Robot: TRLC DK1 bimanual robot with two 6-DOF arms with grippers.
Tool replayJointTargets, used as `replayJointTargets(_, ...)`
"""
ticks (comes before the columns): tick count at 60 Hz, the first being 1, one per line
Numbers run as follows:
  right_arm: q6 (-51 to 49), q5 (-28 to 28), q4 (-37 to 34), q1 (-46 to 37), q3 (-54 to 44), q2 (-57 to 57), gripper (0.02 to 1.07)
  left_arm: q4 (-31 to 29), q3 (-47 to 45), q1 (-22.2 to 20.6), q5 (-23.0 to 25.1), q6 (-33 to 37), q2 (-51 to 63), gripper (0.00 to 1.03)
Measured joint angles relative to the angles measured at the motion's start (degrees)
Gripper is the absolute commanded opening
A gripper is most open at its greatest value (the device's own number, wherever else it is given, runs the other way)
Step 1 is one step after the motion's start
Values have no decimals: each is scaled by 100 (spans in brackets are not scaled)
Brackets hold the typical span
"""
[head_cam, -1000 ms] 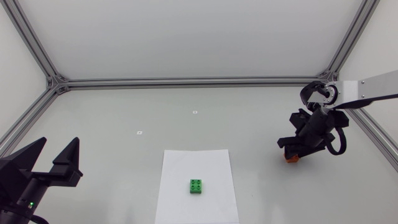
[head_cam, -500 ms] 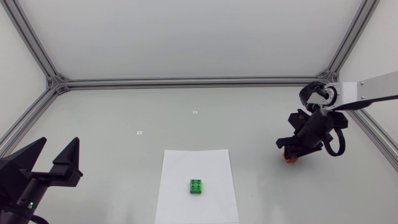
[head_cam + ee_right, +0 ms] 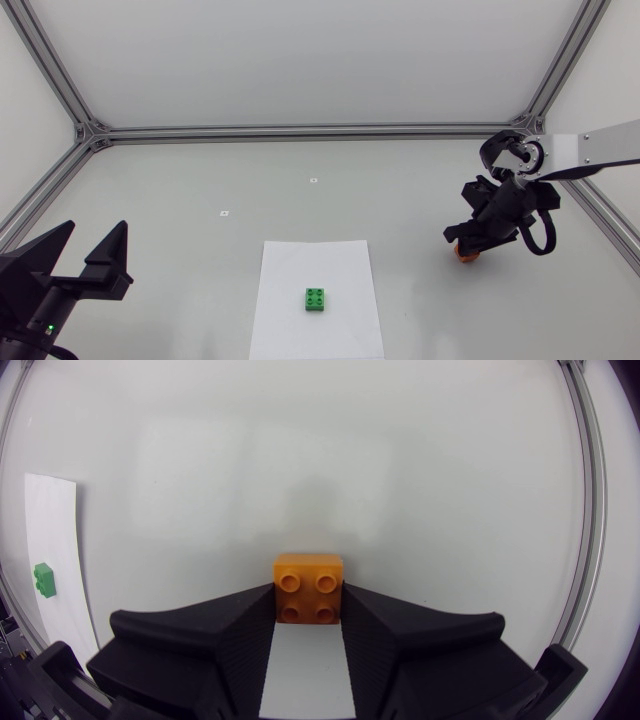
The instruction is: Pick up the orange 2x2 brick with the right arm and stack it on top of the green 2x2 brick in the center
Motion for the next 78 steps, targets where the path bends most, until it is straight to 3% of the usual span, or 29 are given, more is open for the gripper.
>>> replayJointTargets(11,-157,98,-190,107,0,-153,15,0,0,0,0,0,0,99)
replayJointTargets(22,-496,-31,-966,328,184,-822,13,0,0,0,0,0,0,99)
replayJointTargets(41,-1054,-227,-1611,1386,553,-1659,8,0,0,0,0,0,0,99)
replayJointTargets(57,-1180,-184,-1613,2647,529,-1832,8,0,0,0,0,2,0,99)
replayJointTargets(78,-1803,-28,-955,4179,201,-1862,8,0,0,0,0,0,0,99)
